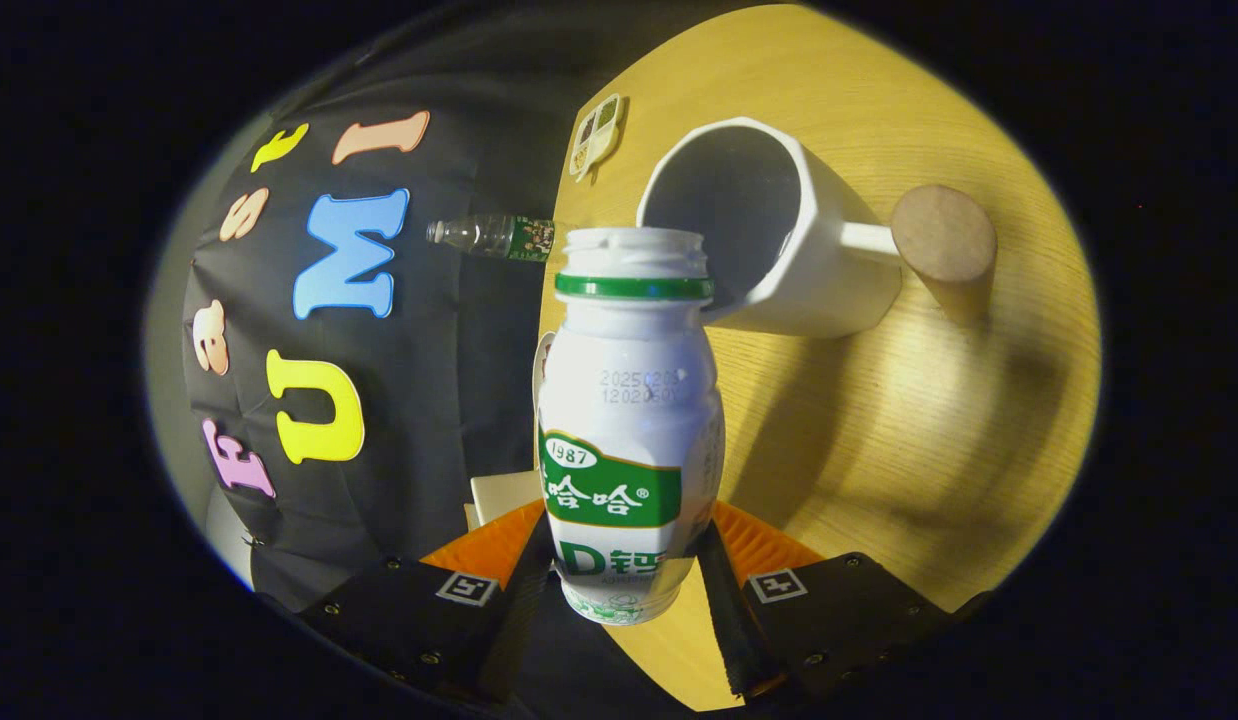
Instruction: Take the bottle from table, then pour the juice into the cup, finally place the bottle on the coaster
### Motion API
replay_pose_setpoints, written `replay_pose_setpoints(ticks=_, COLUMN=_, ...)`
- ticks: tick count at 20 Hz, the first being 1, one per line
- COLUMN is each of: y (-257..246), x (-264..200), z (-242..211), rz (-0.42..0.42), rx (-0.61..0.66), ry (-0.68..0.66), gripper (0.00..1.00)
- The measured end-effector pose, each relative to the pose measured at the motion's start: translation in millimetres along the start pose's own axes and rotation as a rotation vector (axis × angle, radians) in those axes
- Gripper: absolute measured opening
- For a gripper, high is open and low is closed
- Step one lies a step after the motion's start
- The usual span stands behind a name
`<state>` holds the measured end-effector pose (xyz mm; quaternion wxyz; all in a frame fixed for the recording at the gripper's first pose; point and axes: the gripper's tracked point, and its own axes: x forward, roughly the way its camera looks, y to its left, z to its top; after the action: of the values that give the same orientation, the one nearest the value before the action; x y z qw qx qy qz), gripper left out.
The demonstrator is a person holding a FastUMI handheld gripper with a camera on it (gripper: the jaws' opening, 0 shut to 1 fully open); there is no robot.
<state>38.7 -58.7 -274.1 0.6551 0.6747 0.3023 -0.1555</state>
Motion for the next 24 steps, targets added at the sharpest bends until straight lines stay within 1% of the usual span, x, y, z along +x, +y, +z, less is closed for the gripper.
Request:
replay_pose_setpoints(ticks=5, y=9, x=-3, z=2, rz=0.01, rx=0.099, ry=0.024, gripper=0.76)
replay_pose_setpoints(ticks=10, y=13, x=-2, z=1, rz=0.009, rx=0.168, ry=0.05, gripper=0.77)
replay_pose_setpoints(ticks=13, y=19, x=-3, z=3, rz=0.016, rx=0.24, ry=0.057, gripper=0.76)
replay_pose_setpoints(ticks=17, y=22, x=-6, z=3, rz=0.01, rx=0.283, ry=0.067, gripper=0.76)
replay_pose_setpoints(ticks=22, y=25, x=-11, z=5, rz=0.014, rx=0.305, ry=0.063, gripper=0.76)
replay_pose_setpoints(ticks=23, y=26, x=-8, z=5, rz=0.007, rx=0.312, ry=0.069, gripper=0.71)
replay_pose_setpoints(ticks=24, y=29, x=-5, z=8, rz=0.004, rx=0.317, ry=0.064, gripper=0.7)
